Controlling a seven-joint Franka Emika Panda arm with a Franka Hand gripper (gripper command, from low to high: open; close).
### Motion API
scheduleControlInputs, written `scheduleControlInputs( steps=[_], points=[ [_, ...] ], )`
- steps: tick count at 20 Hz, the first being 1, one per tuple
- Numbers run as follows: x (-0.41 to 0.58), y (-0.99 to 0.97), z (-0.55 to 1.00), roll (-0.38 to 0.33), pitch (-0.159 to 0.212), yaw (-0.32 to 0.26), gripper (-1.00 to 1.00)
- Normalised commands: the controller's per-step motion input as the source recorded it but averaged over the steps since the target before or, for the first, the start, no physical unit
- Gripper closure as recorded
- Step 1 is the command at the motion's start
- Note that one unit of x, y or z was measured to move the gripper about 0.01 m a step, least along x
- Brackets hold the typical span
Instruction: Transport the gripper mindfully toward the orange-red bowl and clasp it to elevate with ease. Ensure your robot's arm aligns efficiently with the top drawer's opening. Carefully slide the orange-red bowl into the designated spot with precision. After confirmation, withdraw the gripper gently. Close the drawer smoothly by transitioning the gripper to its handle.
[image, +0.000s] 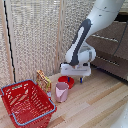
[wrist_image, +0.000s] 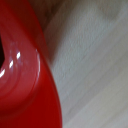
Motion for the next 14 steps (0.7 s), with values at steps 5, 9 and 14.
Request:
scheduleControlInputs(
  steps=[5, 9, 14],
  points=[
    [0.000, 0.04, 0.00, -0.008, 0.015, 0.003, 1.00],
    [0.000, 0.03, 0.00, 0.000, 0.000, 0.000, 1.00],
    [0.000, 0.01, 0.00, -0.002, 0.000, 0.000, 1.00]
  ],
)
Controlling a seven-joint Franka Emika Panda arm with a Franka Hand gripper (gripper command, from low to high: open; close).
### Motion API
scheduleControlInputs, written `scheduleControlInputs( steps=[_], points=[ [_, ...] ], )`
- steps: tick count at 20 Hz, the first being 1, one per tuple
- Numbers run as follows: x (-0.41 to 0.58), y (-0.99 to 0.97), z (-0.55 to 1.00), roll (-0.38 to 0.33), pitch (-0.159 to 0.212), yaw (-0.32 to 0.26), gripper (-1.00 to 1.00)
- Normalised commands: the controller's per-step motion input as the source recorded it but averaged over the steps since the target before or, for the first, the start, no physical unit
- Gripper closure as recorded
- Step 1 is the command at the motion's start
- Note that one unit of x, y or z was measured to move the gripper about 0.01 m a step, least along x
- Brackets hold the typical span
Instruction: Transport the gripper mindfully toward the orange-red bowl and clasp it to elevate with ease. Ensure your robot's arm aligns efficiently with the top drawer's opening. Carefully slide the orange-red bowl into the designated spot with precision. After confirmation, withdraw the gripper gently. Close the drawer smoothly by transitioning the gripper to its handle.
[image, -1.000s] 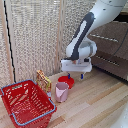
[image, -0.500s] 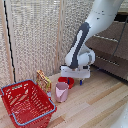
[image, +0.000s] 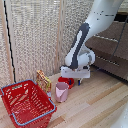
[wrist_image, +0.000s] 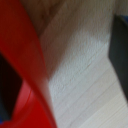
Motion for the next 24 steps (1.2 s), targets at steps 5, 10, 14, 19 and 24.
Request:
scheduleControlInputs(
  steps=[5, 10, 14, 19, 24],
  points=[
    [-0.005, 0.02, 0.00, -0.007, -0.012, -0.016, 1.00],
    [-0.078, 0.18, 0.04, -0.036, -0.012, -0.036, 1.00],
    [0.007, 0.14, 0.39, -0.035, 0.067, -0.036, 1.00],
    [0.022, 0.01, 0.58, -0.029, 0.079, -0.025, 1.00],
    [0.054, 0.00, 0.72, -0.027, 0.066, -0.056, 1.00]
  ],
)
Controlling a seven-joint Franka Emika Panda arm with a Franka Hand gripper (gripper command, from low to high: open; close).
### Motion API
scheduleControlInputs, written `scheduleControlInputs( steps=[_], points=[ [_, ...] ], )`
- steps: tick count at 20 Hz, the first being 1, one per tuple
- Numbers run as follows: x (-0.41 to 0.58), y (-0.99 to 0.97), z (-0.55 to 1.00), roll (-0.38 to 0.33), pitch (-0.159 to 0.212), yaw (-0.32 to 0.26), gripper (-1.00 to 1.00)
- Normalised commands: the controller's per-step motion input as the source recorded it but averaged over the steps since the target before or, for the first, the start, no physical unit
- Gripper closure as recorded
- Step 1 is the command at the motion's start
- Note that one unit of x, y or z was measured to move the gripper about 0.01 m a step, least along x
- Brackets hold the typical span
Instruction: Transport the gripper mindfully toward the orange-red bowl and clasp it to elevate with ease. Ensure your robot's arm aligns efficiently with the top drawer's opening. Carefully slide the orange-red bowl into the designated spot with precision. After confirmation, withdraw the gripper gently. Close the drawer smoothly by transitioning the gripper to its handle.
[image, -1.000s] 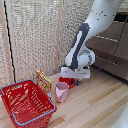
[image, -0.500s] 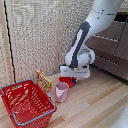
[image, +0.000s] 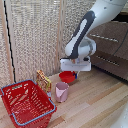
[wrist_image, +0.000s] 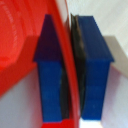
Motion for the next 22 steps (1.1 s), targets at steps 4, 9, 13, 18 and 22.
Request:
scheduleControlInputs(
  steps=[4, 9, 13, 18, 22],
  points=[
    [0.129, -0.03, 0.76, -0.031, 0.040, -0.065, 1.00],
    [0.170, -0.02, 0.78, -0.052, 0.022, -0.045, 1.00],
    [0.167, -0.01, 0.81, -0.067, 0.007, -0.040, 1.00],
    [0.145, 0.00, 0.86, -0.092, 0.006, -0.064, 1.00],
    [0.161, 0.02, 0.90, -0.121, 0.000, -0.077, 1.00]
  ],
)
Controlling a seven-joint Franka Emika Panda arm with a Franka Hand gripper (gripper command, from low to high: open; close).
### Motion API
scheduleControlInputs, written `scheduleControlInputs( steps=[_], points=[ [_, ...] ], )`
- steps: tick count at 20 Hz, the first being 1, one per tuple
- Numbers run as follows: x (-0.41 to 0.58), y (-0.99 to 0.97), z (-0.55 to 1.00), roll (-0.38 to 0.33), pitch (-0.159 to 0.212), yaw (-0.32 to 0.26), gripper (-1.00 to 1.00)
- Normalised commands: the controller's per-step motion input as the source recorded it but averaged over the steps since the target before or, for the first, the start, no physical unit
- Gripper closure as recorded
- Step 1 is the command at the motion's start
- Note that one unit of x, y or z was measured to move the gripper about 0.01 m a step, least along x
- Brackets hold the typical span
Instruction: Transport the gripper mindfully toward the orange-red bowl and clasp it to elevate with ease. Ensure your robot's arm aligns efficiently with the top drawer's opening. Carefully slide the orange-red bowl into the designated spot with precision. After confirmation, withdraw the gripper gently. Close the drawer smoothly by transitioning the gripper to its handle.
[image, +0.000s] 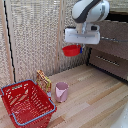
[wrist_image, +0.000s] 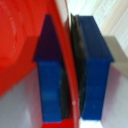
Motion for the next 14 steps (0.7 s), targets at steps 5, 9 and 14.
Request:
scheduleControlInputs(
  steps=[5, 9, 14],
  points=[
    [0.189, 0.02, 0.95, -0.104, 0.015, -0.069, 1.00],
    [0.231, -0.03, 0.91, -0.093, 0.001, -0.047, 1.00],
    [0.282, -0.17, 0.93, -0.070, 0.025, -0.065, 1.00]
  ],
)
